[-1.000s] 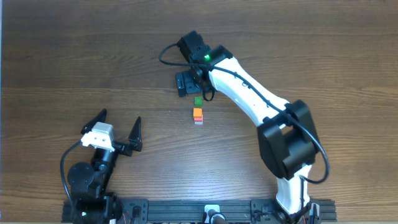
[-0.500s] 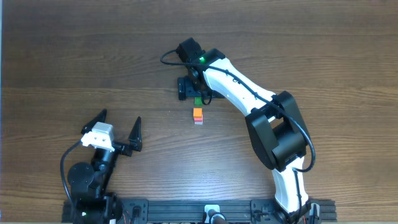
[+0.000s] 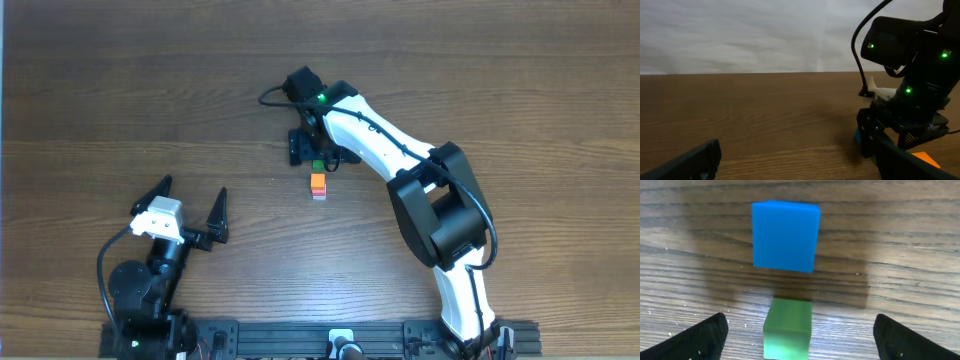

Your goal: Stack Cubes

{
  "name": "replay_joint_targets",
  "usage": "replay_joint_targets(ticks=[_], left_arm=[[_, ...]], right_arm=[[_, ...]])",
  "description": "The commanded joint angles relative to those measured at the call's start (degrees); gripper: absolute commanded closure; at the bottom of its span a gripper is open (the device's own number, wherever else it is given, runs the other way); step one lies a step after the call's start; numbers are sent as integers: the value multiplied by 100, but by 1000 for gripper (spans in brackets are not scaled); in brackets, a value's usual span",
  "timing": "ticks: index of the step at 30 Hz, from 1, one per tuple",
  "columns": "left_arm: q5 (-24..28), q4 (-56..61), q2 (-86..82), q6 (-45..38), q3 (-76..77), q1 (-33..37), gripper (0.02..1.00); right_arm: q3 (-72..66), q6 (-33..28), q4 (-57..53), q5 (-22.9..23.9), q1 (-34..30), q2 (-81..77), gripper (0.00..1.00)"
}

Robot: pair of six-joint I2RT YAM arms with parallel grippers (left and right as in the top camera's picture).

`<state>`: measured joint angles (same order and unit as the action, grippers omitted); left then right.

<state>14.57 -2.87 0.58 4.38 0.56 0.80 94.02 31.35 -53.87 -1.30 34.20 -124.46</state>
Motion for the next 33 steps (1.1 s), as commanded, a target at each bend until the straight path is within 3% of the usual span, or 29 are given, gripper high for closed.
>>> replay_joint_targets(ticks=[1,20,33], left_arm=[[-24,-22,-31,81,-22,17,18],[-24,-22,-31,81,-22,17,18],[-24,-22,-31,81,-22,17,18]], right_arm=[[68,39,-42,96,68,-120,77],[68,37,-37,138,203,-125,386],[68,37,-37,138,245,-125,538]])
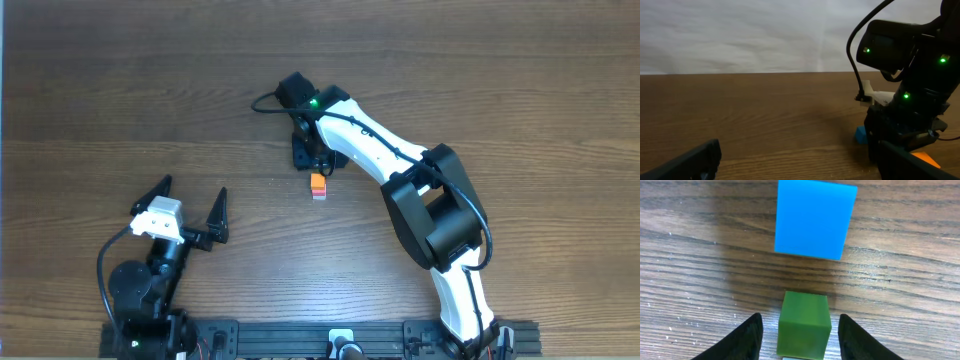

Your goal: Stack Cubes

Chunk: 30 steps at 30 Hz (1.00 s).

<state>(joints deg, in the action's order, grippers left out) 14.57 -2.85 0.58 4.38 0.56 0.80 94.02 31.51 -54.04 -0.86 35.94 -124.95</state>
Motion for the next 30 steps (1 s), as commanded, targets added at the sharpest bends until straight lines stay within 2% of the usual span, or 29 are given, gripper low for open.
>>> replay_joint_targets(ticks=[1,20,27,30], left_arm=[[-24,-24,-31,81,-22,17,18],[-24,-24,-31,81,-22,17,18],[-24,-24,-31,81,-22,17,18],[-24,-24,-31,81,-22,17,18]], right_arm=[[68,22,-20,96,76,-76,542],[68,22,-15,96,87,-76,759],[70,22,-20,160,85,-76,956],[70,22,-17,164,85,-76,989]])
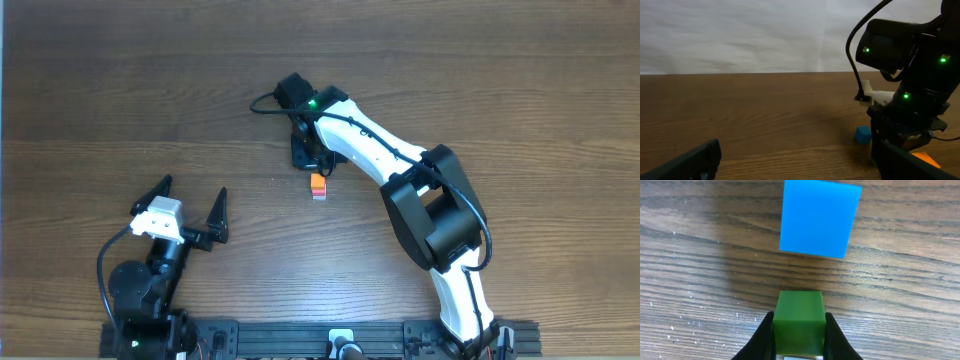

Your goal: Stack Cubes

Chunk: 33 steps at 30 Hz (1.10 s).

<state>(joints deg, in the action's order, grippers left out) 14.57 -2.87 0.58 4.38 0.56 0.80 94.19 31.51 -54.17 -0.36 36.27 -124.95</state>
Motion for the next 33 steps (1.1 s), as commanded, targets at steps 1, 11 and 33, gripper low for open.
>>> replay_joint_targets(ticks=[1,11,33], left_arm=[[-24,-22,-31,81,-22,17,20],[-24,-22,-31,81,-22,17,18],[-24,-22,-31,81,-22,17,18]], right_arm=[[52,22,-4,116,52,-76,989],[260,20,-229,181,48,20,989],[1252,-44,-1602,389,59,1259,989]])
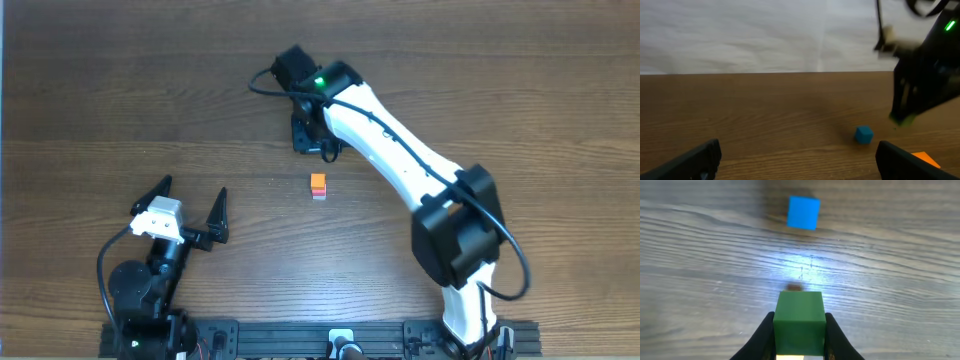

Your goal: Stack Cubes

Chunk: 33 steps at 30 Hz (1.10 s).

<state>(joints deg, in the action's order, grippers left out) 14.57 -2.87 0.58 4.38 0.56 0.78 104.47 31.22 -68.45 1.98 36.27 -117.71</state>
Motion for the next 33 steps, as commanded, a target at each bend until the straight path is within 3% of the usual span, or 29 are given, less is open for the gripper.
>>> replay_joint_targets(ticks=[1,10,16,25,33], left_arm=[[-24,-22,-31,81,-22,20,18],[-24,-22,-31,81,-22,20,18],[-24,-22,-31,81,-22,20,18],[-24,-22,-31,81,-22,20,18],[-24,-22,-31,81,-22,20,18]], right_arm=[[225,-2,-264,157,59,619,991],[168,223,-1169,151,374,870,989],[-90,350,-837,129,691,870,989],[-968,415,-13,-223,601,861,989],[-1161,413,203,-256,592,804,991]])
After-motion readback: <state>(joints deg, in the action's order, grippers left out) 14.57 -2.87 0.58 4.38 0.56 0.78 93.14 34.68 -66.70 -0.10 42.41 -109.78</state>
